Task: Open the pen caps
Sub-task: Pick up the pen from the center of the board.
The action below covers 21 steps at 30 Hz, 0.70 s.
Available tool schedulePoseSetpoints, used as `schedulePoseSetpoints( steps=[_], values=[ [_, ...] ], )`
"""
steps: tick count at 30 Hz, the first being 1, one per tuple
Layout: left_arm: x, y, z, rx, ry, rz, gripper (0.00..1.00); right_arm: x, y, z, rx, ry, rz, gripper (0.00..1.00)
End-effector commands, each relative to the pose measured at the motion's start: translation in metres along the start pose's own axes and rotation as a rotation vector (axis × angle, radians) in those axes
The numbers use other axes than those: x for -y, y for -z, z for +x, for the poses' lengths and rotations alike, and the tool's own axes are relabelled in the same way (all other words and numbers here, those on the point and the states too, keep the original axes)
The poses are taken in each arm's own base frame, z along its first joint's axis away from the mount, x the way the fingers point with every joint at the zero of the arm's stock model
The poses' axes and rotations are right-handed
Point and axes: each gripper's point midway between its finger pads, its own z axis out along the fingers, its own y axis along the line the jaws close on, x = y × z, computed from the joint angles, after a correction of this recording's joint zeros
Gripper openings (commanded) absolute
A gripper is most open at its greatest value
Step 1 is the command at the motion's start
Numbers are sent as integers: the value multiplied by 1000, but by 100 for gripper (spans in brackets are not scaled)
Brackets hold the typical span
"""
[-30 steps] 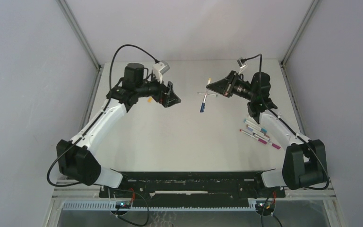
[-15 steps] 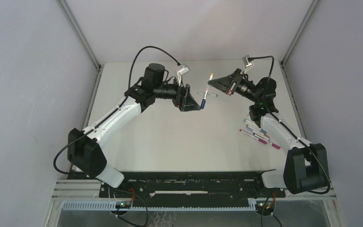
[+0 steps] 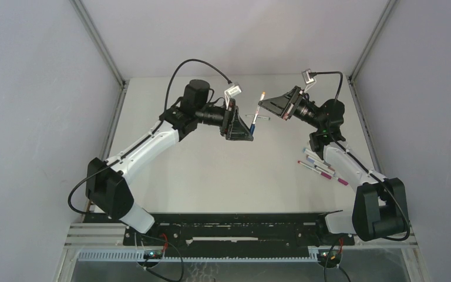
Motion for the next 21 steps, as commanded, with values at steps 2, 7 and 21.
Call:
schedulePoseSetpoints(
  steps=[2, 7, 21],
  values=[
    [21, -3, -21, 26, -51, 75, 51, -26, 2, -3, 14, 63, -72, 0],
    [21, -4, -22, 27, -53, 75, 33, -26, 2, -1, 7, 59, -77, 0],
    [21, 1, -20, 12, -87, 41, 0, -25, 5, 1, -22, 104, -86, 19]
  ],
)
